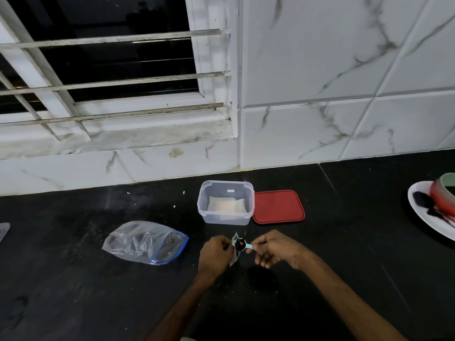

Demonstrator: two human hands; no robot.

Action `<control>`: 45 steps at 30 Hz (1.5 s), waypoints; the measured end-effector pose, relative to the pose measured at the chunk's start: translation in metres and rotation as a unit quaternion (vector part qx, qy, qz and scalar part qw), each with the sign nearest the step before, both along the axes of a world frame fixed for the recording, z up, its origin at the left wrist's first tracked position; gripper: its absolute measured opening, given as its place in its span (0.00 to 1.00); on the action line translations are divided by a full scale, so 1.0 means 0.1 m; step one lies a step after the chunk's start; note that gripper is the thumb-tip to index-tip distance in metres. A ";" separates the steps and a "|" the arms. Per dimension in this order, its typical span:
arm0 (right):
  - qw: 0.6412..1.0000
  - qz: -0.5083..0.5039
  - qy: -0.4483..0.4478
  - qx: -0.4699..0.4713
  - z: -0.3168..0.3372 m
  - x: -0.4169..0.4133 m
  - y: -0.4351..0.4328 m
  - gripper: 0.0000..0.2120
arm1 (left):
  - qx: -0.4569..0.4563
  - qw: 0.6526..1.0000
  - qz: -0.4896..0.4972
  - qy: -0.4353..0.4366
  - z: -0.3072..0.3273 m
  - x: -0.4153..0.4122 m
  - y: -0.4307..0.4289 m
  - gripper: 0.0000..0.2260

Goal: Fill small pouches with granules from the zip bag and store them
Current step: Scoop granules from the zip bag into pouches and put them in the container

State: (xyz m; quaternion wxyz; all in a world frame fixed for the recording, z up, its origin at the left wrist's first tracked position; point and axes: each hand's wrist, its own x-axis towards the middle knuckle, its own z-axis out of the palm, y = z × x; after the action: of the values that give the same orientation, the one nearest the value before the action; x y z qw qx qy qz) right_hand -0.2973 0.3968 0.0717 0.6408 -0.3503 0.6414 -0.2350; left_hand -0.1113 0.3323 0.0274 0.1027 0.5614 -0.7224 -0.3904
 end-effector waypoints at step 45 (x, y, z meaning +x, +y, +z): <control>0.795 0.297 0.519 -0.105 0.14 0.73 -0.04 0.16 | 0.066 0.994 0.050 0.073 0.06 0.22 0.02 0.01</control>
State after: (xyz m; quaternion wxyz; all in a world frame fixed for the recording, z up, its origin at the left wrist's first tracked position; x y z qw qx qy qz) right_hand -0.2245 0.3924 0.0855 0.2092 -0.6583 0.7135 0.1177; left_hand -0.0889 0.3347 0.0331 0.1370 0.5725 -0.6565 -0.4717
